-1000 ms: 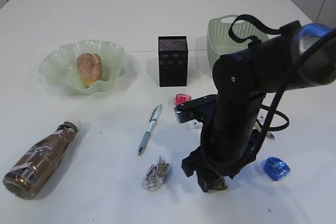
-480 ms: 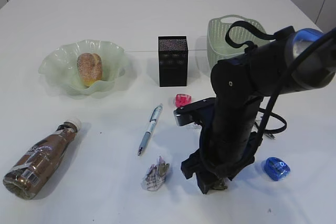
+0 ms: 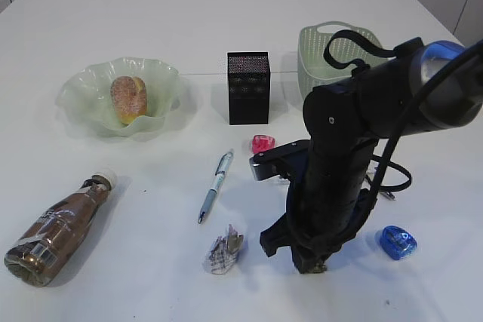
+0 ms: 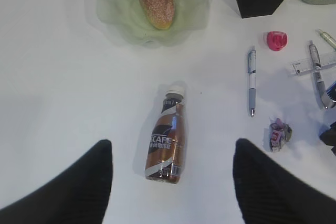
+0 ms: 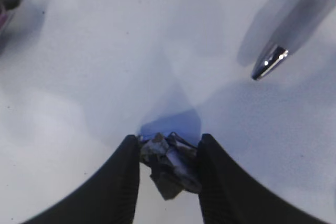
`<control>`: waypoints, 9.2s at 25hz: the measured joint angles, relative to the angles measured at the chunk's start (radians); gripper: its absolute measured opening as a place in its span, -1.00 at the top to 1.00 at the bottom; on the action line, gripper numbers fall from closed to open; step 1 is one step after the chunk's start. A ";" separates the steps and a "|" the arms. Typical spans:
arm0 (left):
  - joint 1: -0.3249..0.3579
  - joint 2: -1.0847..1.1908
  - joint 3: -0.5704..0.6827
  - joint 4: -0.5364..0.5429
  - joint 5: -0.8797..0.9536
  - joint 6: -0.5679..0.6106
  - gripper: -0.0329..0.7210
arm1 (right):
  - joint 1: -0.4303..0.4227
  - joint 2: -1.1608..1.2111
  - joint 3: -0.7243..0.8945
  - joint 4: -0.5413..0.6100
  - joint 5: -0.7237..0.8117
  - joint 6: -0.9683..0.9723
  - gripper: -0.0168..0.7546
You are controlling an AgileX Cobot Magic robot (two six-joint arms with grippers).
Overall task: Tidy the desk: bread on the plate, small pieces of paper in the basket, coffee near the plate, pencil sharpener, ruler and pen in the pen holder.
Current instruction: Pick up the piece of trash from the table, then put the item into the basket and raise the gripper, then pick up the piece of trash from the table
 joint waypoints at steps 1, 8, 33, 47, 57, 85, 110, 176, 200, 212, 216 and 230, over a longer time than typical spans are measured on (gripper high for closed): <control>0.000 0.000 0.000 0.000 0.000 0.000 -0.42 | 0.000 0.000 0.000 0.000 0.000 0.000 0.21; 0.000 0.000 0.000 0.000 0.000 0.000 -0.42 | 0.000 0.000 -0.006 -0.002 0.006 0.000 0.68; 0.000 0.000 0.000 0.000 0.000 0.000 -0.35 | 0.000 0.002 -0.070 0.000 0.237 0.012 0.92; 0.000 0.000 0.000 0.000 0.000 0.000 -0.33 | 0.000 0.005 -0.396 0.000 0.377 0.029 0.92; 0.000 0.000 0.000 0.000 0.000 0.000 -0.32 | -0.021 0.005 -0.726 -0.112 0.399 0.087 0.92; 0.000 0.000 0.000 0.000 0.000 0.000 -0.31 | -0.298 0.138 -0.960 -0.222 0.207 0.186 0.92; 0.000 0.000 0.000 0.000 0.000 0.000 -0.30 | -0.414 0.424 -1.180 -0.194 0.113 0.213 0.92; 0.000 -0.053 0.002 -0.055 0.000 -0.007 -0.30 | -0.175 -0.276 -0.589 0.027 0.427 -0.011 -0.15; 0.000 -0.053 0.002 -0.085 0.000 -0.009 -0.30 | 0.117 -0.100 -0.356 -0.021 0.404 0.010 -0.42; 0.000 -0.053 0.002 -0.085 0.000 -0.009 -0.30 | 0.137 0.032 -0.356 -0.012 0.272 -0.006 -0.42; 0.000 -0.053 0.002 -0.085 0.000 -0.009 -0.30 | 0.137 0.041 -0.356 0.002 0.244 -0.006 -0.42; 0.000 -0.053 0.002 -0.088 0.000 -0.009 -0.30 | 0.139 0.061 -0.356 0.109 0.154 -0.044 -0.49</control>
